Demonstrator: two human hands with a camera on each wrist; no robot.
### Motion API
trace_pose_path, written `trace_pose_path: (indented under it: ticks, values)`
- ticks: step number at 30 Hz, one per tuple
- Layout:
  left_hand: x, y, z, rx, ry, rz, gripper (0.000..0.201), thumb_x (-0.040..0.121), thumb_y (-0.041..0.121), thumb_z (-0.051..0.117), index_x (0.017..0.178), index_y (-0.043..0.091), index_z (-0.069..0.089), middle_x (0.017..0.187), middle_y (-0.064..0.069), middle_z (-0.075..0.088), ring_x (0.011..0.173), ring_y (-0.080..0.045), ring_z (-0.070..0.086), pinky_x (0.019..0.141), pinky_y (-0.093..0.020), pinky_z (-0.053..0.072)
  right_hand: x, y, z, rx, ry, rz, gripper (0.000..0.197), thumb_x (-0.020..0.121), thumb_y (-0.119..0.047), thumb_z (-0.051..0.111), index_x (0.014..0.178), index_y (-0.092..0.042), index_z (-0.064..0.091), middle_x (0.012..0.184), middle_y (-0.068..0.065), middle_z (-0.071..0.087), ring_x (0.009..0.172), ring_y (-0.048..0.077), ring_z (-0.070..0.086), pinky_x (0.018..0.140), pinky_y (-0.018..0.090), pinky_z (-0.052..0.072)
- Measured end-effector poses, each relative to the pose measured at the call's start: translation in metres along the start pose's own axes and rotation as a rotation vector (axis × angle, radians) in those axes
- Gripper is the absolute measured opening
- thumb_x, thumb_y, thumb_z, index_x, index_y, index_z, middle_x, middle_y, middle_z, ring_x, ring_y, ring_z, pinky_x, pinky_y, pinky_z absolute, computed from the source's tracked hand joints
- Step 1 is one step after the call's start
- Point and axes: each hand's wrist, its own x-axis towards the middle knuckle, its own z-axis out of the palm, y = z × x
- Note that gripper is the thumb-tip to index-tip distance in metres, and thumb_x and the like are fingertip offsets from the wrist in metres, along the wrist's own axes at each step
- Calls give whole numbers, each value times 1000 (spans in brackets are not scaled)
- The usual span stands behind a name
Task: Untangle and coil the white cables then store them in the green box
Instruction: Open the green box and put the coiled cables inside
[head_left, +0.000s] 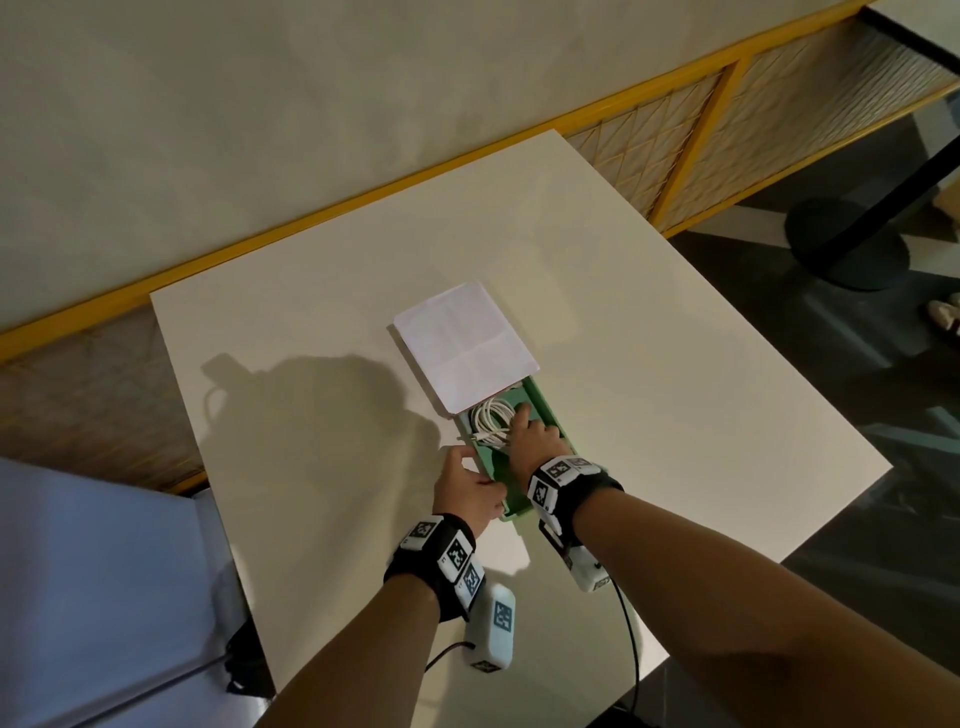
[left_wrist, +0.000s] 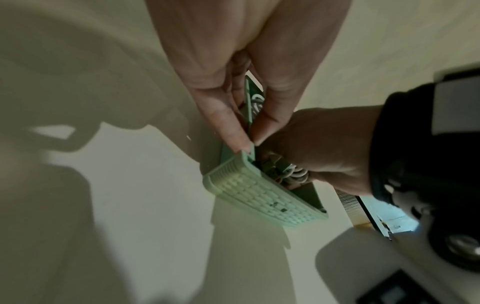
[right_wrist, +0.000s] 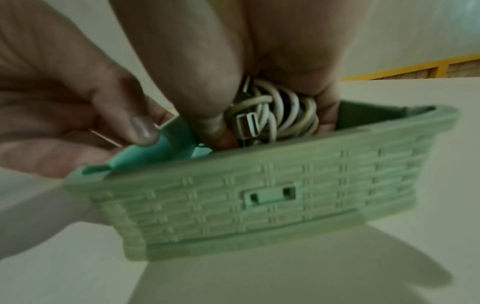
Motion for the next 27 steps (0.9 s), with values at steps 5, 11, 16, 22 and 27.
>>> trace_pose_path:
  ticks: [5,11,16,22,27]
  values:
    - [4,-1,2,-28,29,2,49,79,-12,64,117,15,49,86,-8,61,75,-25,65,79,-39,61,13,2,-2,-20,-33,-83,69,94,-33,43,145,-4,7,142,23,39,129,40,38,100,50,40]
    - [9,-2,4,-40,34,43,45,82,-7,63,119,13,49,81,-6,61,64,-19,63,72,-34,60,16,0,2,17,58,-69,67,92,-28,46,144,-2,12,140,22,38,126,41,39,95,49,43]
    - [16,8,0,-157,51,65,20,95,24,61,109,14,51,104,-21,64,68,-22,66,64,-31,58,27,-7,-6,28,78,-71,63,94,-26,42,143,4,15,140,24,37,126,42,39,97,49,41]
    - [29,26,-5,-139,92,1,21,92,36,63,95,16,55,108,-24,68,66,-26,68,52,-29,58,31,-14,-13,89,77,-43,55,93,-26,44,138,1,26,139,20,37,127,38,38,99,47,40]
    - [38,34,-8,2,159,6,30,95,37,57,100,7,59,96,-21,73,60,-23,69,48,-30,59,28,-7,-8,85,112,-114,65,86,-32,53,137,-3,26,136,18,38,125,37,38,98,46,41]
